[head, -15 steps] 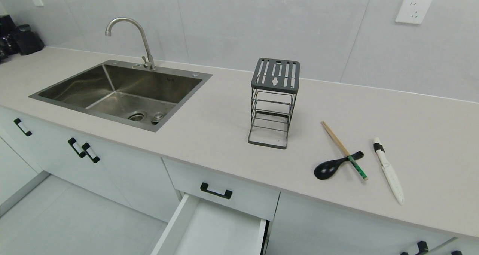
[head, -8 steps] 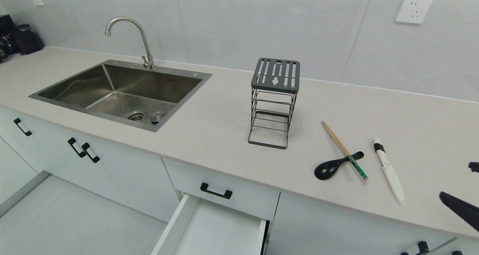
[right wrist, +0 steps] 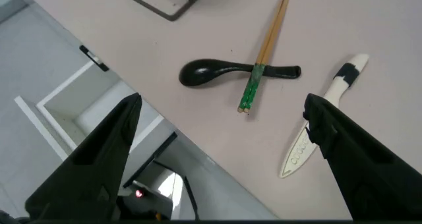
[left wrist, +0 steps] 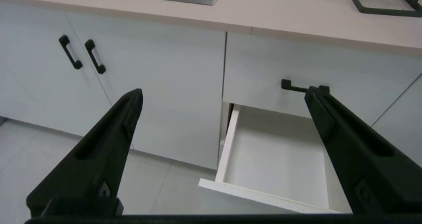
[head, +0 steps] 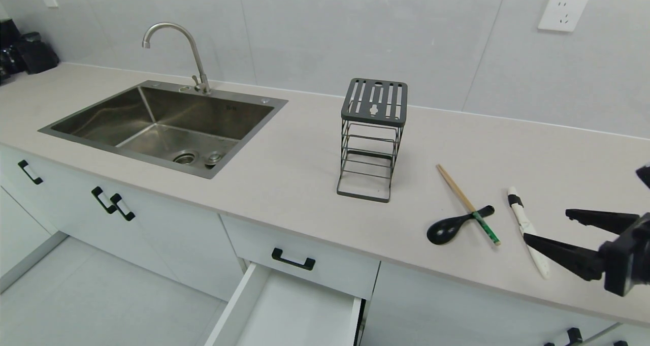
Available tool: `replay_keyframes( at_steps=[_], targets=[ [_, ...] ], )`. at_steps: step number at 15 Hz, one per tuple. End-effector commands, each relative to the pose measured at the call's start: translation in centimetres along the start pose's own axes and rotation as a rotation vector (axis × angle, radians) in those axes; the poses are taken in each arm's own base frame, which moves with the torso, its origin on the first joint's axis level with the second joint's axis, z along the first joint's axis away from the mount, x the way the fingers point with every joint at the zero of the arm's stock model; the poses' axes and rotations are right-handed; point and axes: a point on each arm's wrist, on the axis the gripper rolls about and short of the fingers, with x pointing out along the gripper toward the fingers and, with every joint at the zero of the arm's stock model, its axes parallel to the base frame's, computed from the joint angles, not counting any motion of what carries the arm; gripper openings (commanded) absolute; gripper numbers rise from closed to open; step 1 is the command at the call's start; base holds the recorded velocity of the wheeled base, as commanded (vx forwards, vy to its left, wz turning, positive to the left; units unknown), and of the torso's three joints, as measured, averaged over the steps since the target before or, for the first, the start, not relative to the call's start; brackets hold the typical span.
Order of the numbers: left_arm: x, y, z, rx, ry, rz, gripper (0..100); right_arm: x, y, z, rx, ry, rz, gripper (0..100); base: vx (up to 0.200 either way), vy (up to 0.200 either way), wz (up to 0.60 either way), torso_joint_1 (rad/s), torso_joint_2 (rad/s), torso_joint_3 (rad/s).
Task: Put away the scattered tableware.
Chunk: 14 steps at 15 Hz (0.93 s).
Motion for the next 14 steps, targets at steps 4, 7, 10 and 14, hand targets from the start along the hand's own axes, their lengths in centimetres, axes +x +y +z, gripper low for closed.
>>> replay_keyframes(
  at_steps=[4, 7, 10, 14],
  targets=[
    [0.0, 0.0, 0.0, 0.0, 0.001, 0.001, 100, 4.8, -1.0, -0.5, 0.001, 0.12, -0.032, 100, 0.0, 0.0, 0.0, 0.0, 0.0, 0.0],
    [0.0, 0.0, 0.0, 0.0, 0.001, 0.001, 100, 6.7, -1.6, -0.8, 0.007, 0.161, -0.064, 100, 0.0, 0.0, 0.0, 0.0, 0.0, 0.0],
    [0.0, 0.0, 0.0, 0.0, 0.001, 0.001, 100, 8.4, -2.0, -1.3, -0.014, 0.214, -0.076, 100, 0.0, 0.0, 0.0, 0.0, 0.0, 0.0],
    [0.0, 0.0, 0.0, 0.0, 0.001, -0.001, 100, 9.7, -2.3, -1.5, -0.018, 0.246, -0.072, 100, 0.0, 0.0, 0.0, 0.0, 0.0, 0.0]
  ],
)
